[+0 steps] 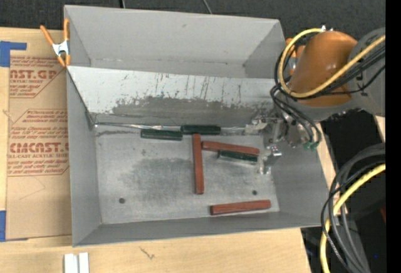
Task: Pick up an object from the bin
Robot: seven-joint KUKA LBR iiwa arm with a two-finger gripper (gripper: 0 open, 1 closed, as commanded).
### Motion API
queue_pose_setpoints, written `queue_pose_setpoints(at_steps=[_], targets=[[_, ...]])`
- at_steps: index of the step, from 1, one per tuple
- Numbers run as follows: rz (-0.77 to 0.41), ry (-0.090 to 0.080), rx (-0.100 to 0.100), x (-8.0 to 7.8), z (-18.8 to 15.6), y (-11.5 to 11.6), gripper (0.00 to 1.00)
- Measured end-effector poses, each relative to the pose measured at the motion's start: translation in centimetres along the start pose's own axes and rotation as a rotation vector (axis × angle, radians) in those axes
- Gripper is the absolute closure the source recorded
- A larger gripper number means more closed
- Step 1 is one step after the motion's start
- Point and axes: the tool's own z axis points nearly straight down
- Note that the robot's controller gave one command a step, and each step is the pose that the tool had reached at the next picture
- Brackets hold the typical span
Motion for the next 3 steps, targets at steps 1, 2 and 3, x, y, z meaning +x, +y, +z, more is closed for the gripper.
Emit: queue_pose_setpoints(at_steps=[1,2,3], targets=[[0.070,-0.005,0.001,-1.8,1.7,1.7,0.00],[-0.019,-0.009,0.002,-2.5,7.5,1.6,0.00],[0.274,-0.019,-0.001,-1.6,7.0,1.2,1.00]])
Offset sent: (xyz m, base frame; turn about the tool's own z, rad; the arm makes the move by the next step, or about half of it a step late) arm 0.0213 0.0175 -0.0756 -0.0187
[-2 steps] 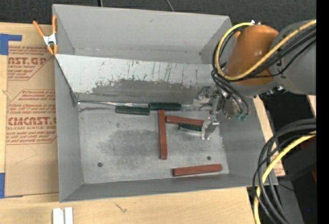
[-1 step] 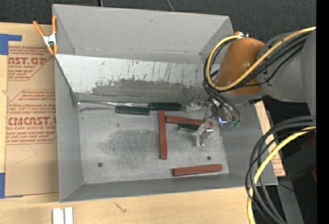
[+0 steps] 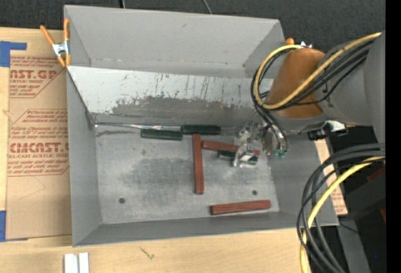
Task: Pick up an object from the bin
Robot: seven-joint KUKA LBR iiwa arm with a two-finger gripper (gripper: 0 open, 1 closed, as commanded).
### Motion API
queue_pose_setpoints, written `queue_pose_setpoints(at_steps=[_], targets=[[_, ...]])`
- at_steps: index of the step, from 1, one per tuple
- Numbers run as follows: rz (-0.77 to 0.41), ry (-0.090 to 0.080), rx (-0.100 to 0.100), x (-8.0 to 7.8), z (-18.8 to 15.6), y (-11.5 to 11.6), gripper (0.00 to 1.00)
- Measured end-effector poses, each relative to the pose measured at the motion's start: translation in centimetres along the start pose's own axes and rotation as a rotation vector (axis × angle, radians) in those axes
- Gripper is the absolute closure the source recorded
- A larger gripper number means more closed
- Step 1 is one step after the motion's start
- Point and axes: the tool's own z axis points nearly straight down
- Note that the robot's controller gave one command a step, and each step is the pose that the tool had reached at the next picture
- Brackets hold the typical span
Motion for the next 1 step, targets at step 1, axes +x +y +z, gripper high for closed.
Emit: queue_pose_setpoints(at_steps=[1], targets=[[0.000,0.000,0.000,0.00,0.00,0.00,1.00]])
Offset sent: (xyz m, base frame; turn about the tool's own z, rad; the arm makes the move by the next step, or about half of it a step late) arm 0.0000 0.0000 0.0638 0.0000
